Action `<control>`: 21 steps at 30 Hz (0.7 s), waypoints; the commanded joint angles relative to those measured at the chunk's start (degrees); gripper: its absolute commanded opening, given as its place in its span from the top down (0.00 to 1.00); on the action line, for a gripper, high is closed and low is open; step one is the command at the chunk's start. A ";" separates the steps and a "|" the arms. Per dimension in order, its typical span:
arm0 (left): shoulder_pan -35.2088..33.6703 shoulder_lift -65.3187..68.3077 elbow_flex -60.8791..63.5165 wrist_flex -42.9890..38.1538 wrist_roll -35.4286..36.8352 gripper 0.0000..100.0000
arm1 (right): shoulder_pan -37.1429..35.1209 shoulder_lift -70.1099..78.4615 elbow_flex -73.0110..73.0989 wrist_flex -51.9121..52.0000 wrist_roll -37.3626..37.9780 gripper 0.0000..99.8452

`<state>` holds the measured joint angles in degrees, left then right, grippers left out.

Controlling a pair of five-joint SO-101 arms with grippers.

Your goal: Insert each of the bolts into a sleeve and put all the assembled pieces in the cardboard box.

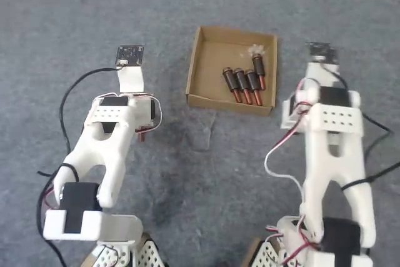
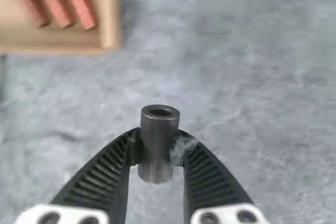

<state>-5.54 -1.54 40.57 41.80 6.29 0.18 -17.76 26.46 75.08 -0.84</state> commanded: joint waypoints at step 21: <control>0.00 -3.16 -0.48 -1.05 0.00 0.99 | -23.52 -4.35 19.43 -25.01 0.35 0.99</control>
<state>-5.54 -1.54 40.57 41.80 6.29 -22.51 -18.46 45.63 53.45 -0.84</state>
